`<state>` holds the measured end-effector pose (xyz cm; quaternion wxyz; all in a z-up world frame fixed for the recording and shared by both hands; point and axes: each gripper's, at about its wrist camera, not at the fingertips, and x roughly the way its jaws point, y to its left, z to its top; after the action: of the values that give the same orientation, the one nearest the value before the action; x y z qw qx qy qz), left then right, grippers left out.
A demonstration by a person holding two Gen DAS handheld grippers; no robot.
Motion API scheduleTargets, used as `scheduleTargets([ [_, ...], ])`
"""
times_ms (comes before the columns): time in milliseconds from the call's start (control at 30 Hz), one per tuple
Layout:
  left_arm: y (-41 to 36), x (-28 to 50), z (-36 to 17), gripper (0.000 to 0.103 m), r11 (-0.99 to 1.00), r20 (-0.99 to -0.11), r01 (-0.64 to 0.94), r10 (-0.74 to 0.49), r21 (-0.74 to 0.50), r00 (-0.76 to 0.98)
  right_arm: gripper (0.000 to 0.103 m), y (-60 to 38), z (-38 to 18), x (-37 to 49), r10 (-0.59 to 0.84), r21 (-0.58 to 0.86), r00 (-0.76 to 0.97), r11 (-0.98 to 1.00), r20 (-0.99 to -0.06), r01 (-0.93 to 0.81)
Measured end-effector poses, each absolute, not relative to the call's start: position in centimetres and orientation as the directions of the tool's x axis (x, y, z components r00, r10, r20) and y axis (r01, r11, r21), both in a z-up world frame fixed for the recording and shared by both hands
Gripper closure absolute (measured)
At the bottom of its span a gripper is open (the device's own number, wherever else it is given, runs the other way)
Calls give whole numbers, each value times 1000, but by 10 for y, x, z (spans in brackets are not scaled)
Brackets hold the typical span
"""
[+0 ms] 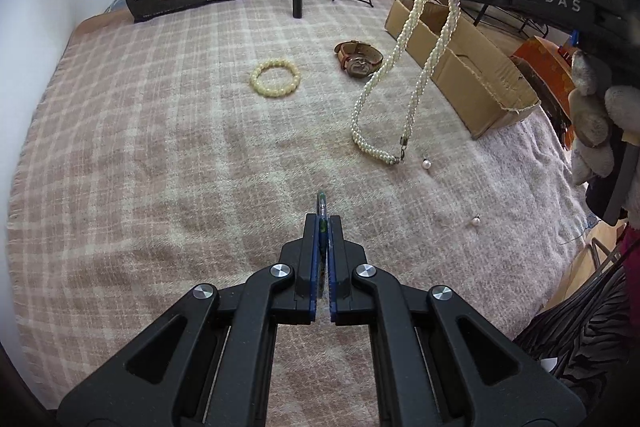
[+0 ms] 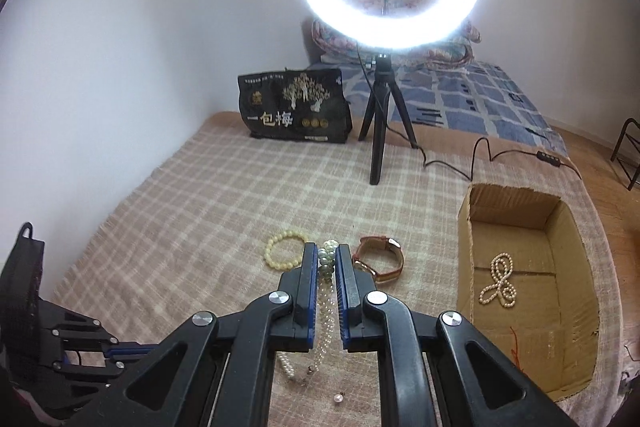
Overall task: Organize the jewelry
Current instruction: 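Lift the bangle with the left tool while the right tool grips and lifts the pearl necklace, then carry the pearl necklace over the box with the right tool and release it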
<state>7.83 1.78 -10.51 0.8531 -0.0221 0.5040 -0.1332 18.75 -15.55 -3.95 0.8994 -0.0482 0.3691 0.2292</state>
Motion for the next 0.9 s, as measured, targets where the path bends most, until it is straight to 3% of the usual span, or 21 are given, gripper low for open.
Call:
scheduleTargets([
  [900, -41, 107, -34, 102, 921, -748, 315, -373, -228, 549, 97, -248, 48, 194, 307, 92, 800, 948, -515, -305],
])
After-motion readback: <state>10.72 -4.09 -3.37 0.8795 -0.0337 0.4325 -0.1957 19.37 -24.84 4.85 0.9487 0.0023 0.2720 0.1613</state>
